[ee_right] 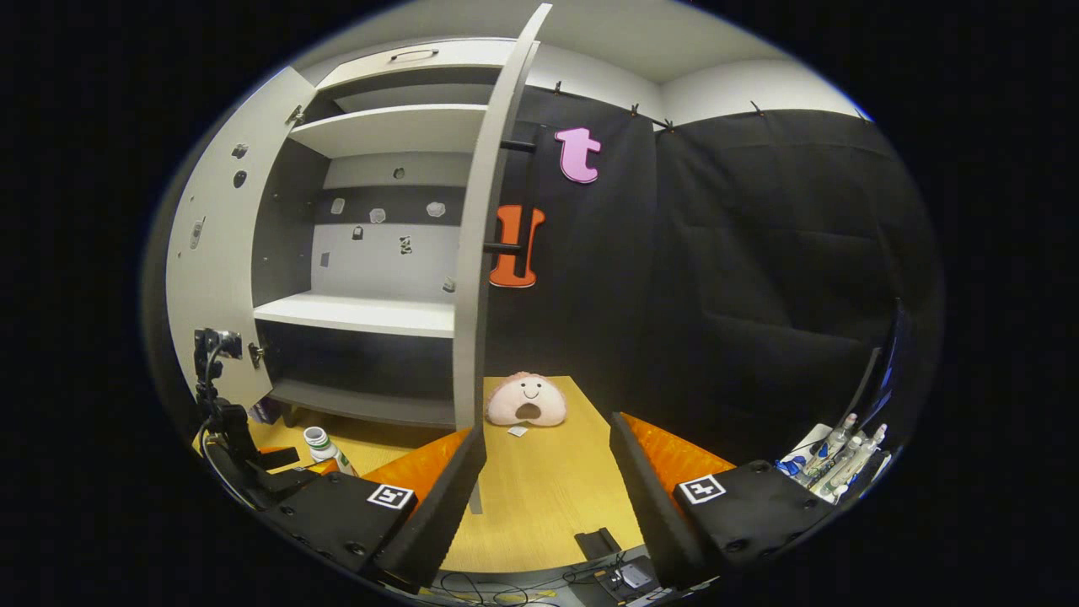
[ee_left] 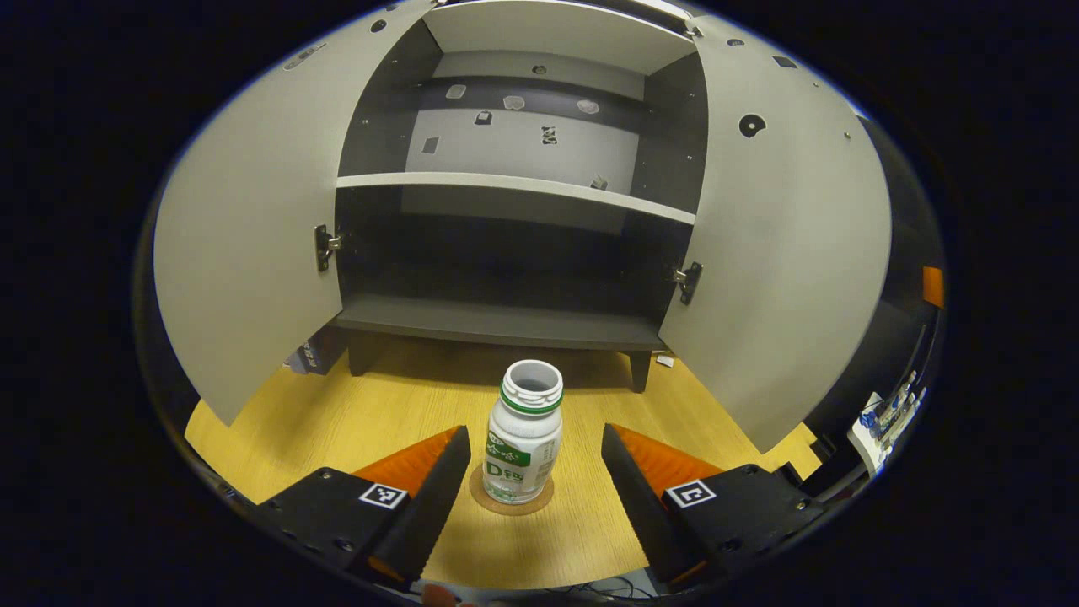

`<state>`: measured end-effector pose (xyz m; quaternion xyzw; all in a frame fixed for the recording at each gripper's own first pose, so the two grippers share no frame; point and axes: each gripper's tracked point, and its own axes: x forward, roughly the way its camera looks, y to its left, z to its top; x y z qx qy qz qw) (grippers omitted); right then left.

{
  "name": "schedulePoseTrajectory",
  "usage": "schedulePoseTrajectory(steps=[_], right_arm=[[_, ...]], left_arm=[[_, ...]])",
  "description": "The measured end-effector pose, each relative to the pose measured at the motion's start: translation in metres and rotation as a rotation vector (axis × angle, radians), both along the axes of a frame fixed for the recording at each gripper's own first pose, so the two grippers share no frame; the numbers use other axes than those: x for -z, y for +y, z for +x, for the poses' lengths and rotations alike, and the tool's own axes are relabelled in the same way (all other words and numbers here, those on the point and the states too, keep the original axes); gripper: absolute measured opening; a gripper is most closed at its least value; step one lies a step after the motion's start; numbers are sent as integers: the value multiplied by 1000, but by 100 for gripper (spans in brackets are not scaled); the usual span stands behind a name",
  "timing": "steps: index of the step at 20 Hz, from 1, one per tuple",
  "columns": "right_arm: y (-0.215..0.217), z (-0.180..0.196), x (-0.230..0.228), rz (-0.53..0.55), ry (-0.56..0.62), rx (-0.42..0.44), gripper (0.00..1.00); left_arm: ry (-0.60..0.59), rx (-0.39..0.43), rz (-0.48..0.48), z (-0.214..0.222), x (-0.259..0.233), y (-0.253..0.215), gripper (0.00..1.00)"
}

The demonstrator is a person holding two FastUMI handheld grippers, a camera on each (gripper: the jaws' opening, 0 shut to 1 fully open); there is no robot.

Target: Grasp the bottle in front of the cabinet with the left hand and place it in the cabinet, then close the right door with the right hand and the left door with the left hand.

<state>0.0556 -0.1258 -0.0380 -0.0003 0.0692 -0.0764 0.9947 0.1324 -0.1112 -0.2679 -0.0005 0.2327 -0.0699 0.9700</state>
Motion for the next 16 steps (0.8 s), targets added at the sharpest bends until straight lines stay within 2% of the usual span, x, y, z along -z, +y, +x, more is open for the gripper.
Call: schedulePoseTrajectory(steps=[4,11,13,14,16], right_arm=[[-18,4,4,1,16,33,98],[-34,7,7,-21,41,39,98],[-36,8,9,-19,49,33,98],[-37,8,9,-15,52,29,98],[-38,9,9,-9,53,21,98]], left_arm=[[41,-21,24,14,26,1,96],[72,-41,41,31,51,1,94],[71,-47,46,34,49,2,78],[76,-41,38,32,48,1,74],[80,-42,36,31,42,1,72]])
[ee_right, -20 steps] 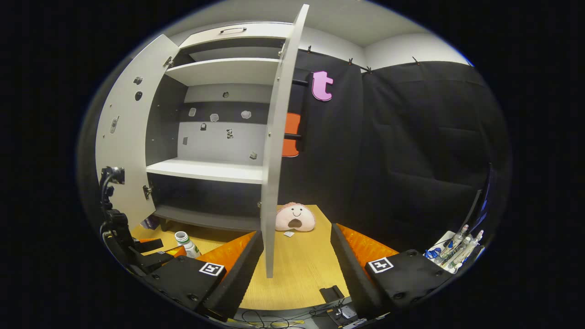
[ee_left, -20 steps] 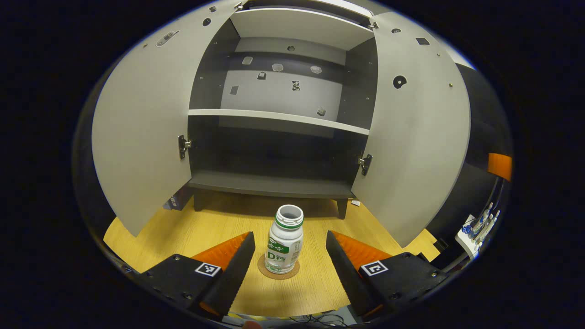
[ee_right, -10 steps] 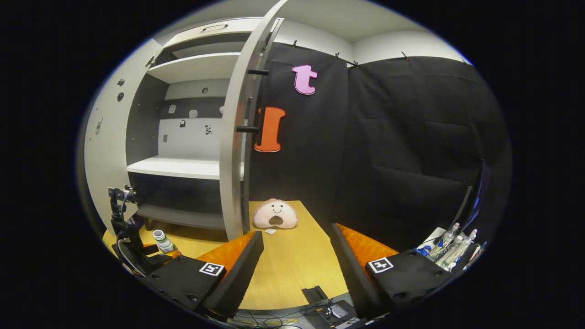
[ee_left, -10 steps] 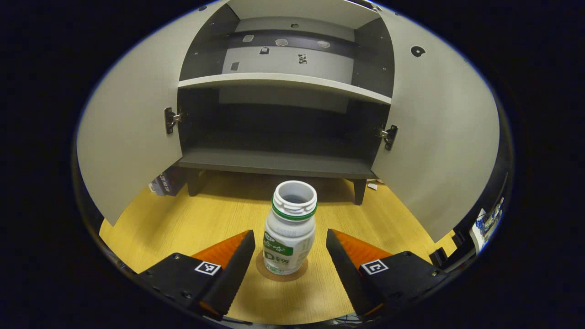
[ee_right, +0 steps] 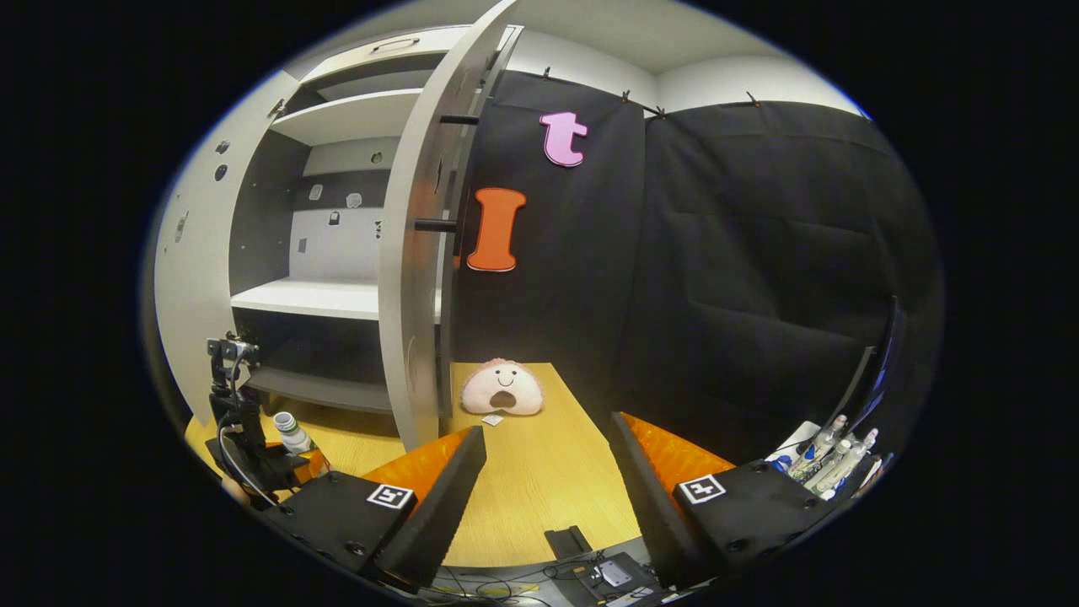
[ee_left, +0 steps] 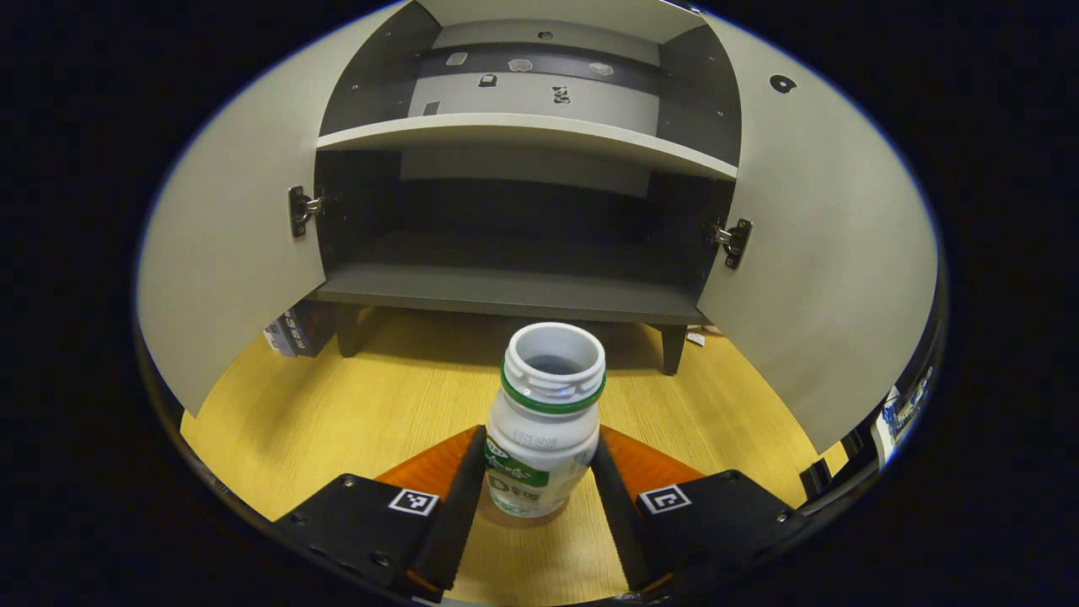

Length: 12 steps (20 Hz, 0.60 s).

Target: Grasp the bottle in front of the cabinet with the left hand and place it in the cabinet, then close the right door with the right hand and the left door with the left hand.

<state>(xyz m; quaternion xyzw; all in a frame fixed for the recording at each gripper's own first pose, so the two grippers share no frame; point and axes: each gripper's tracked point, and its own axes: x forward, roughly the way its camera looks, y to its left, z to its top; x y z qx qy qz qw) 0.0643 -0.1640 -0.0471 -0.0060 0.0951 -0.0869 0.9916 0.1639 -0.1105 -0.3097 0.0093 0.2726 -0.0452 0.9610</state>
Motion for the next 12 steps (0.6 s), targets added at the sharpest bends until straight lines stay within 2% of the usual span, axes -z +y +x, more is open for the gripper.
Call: schedulePoseTrajectory(steps=[5,12], right_arm=[[-3,5,0,3,-6,-30,98],[-3,13,1,15,-31,-101,98]], left_arm=[[-15,33,-2,-6,-40,-10,72],[-105,69,11,4,-124,-18,72]])
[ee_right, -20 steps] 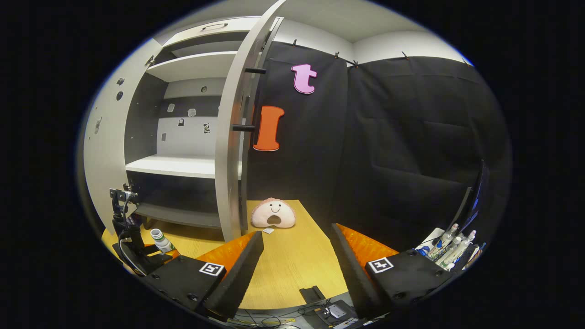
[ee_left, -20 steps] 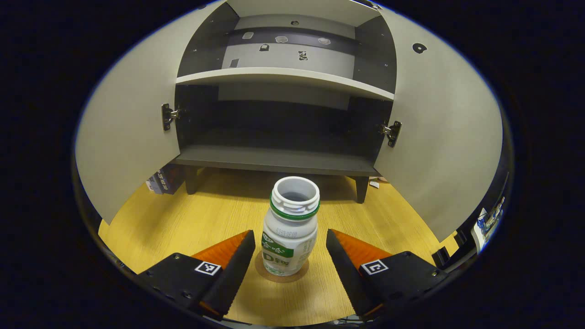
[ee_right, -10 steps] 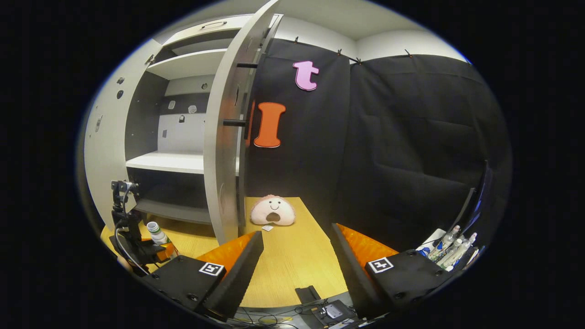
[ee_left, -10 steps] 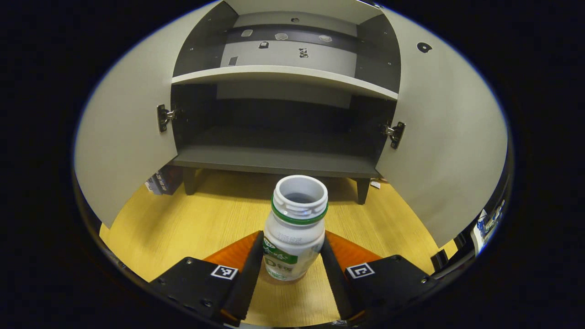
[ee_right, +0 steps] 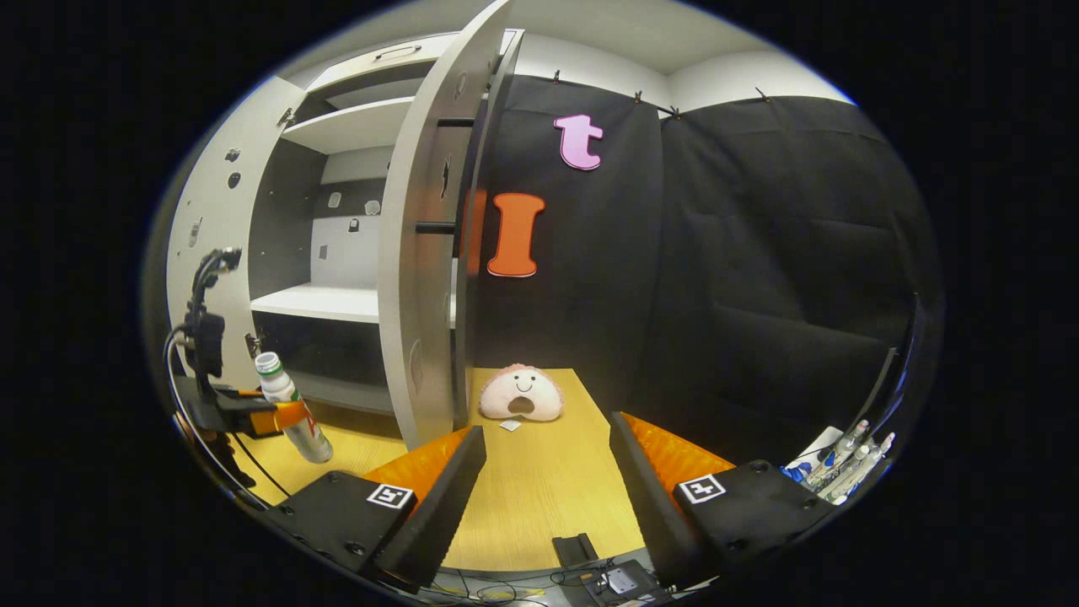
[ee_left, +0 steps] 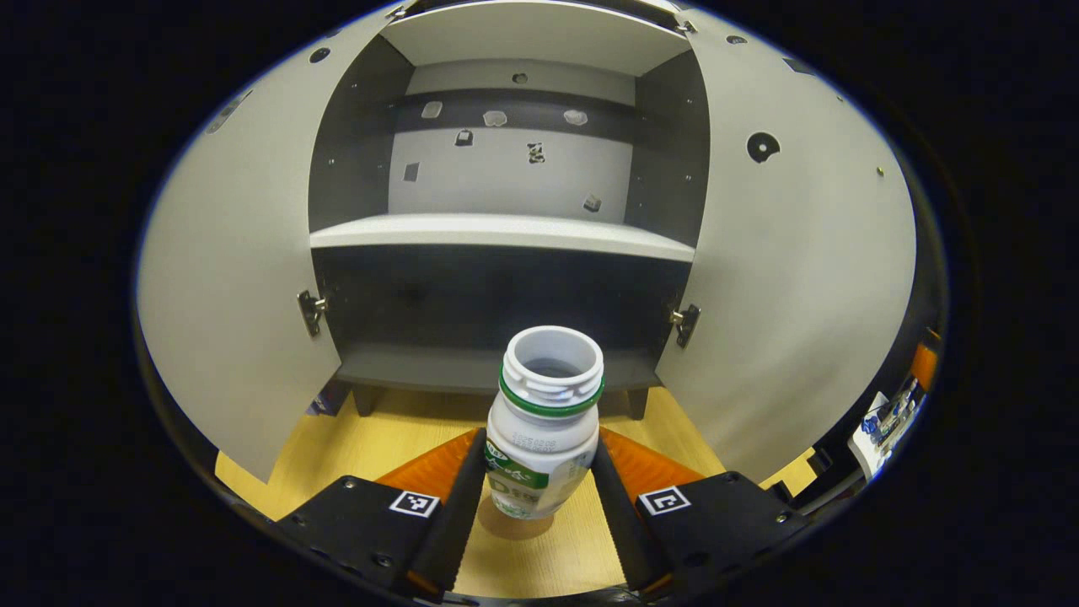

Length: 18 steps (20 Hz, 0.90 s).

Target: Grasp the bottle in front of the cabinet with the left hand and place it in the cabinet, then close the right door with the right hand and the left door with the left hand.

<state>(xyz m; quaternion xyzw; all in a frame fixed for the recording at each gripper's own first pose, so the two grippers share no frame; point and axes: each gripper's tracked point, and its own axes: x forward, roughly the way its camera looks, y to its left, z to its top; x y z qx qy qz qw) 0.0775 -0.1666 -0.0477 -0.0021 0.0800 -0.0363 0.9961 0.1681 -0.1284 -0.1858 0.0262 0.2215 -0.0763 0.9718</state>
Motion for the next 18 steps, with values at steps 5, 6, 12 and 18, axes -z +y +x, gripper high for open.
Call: schedulePoseTrajectory(steps=[5,6,12,18], right_arm=[[-3,3,-4,-13,-23,-38,98],[-5,3,-6,-13,-32,-39,98],[-13,-1,-12,10,-53,-35,98],[-22,0,-14,20,-67,-8,98]], left_arm=[[-32,8,-44,21,-60,-5,72],[-40,12,-51,27,-73,-6,72],[-149,47,-7,71,-160,-7,71],[-217,41,38,123,-210,-4,71]])
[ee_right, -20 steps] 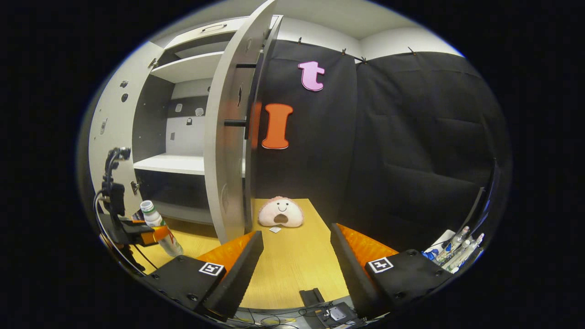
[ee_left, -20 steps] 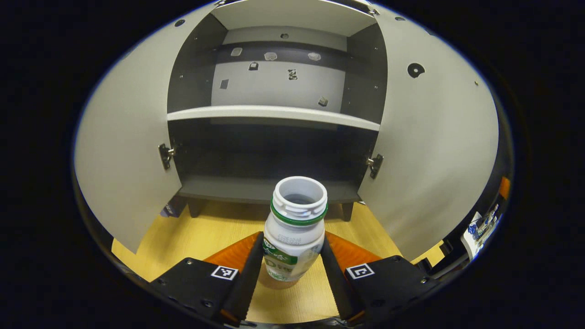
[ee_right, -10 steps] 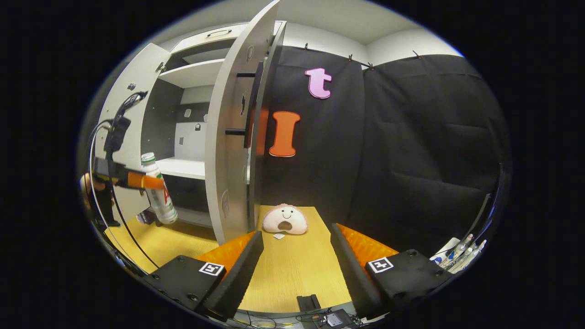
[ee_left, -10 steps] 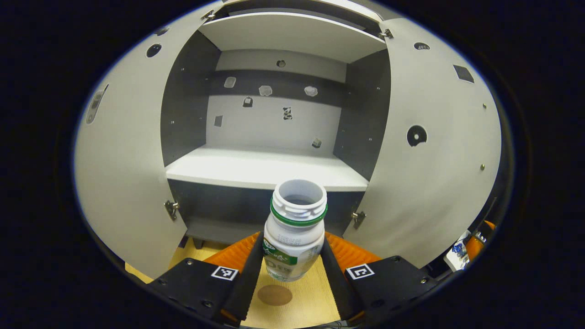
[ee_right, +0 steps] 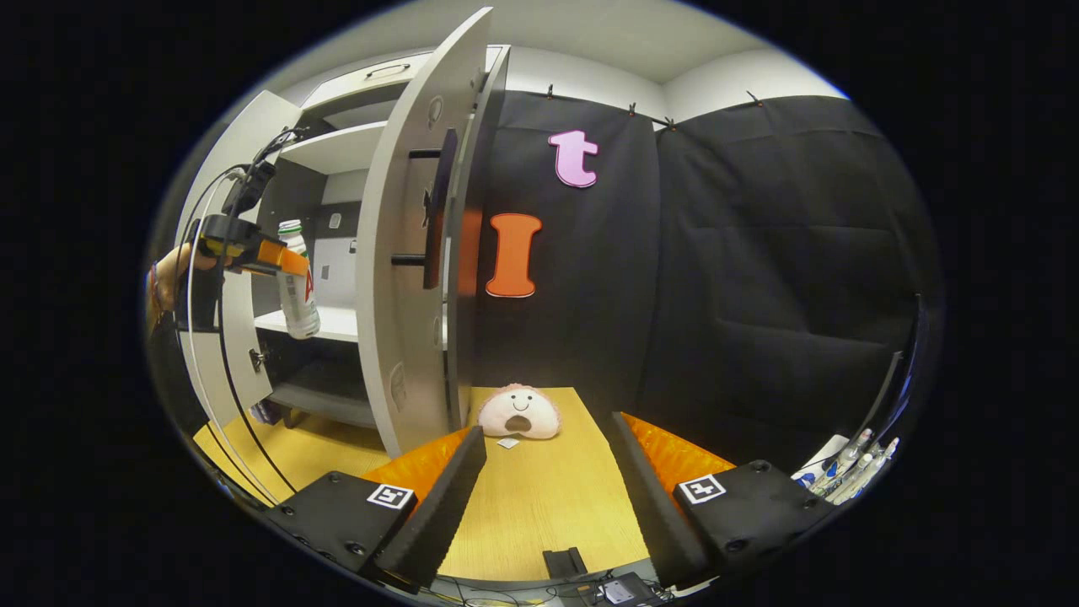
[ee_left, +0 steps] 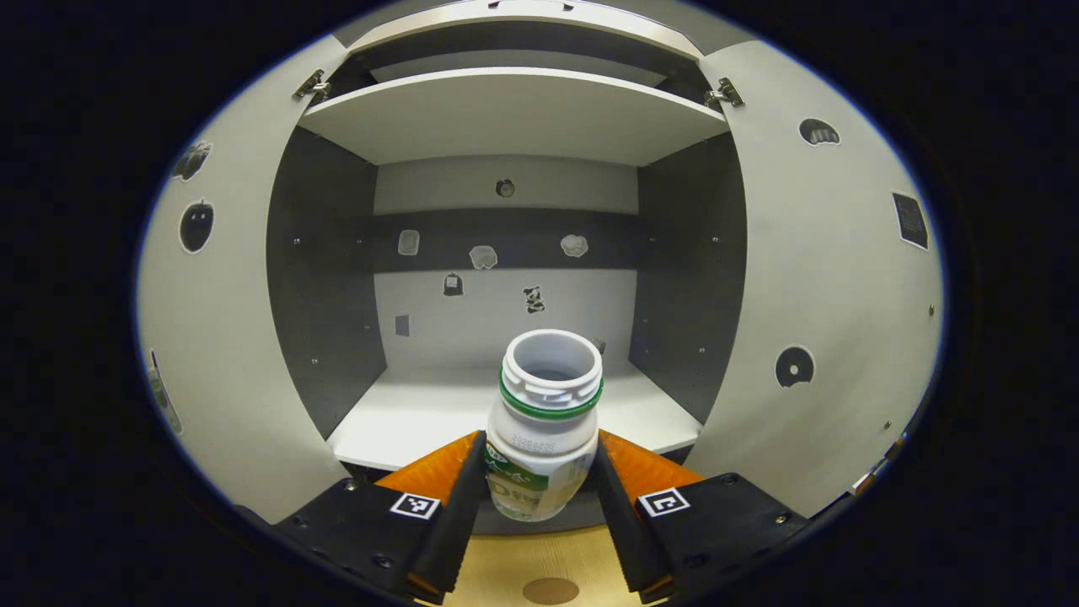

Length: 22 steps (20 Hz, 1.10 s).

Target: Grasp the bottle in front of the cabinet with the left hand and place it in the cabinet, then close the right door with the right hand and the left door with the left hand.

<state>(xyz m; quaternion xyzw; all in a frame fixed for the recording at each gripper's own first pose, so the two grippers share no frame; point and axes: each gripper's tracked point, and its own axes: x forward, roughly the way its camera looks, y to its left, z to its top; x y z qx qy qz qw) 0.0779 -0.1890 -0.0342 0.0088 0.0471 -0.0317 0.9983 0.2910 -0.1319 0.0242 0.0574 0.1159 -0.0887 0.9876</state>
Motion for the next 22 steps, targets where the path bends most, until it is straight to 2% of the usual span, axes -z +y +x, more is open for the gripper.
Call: schedulePoseTrajectory(steps=[3,8,12,15,22], right_arm=[[-1,0,1,14,4,13,98],[-5,-1,1,21,10,44,98],[-12,3,3,20,18,72,98],[-24,14,1,23,26,89,98],[-23,14,1,26,37,107,98]], left_arm=[[0,-7,-20,28,-8,0,71],[37,-13,20,67,3,-1,71],[88,-17,22,84,21,-4,71],[85,-24,42,95,23,-4,71],[89,-21,54,105,26,-9,72]])
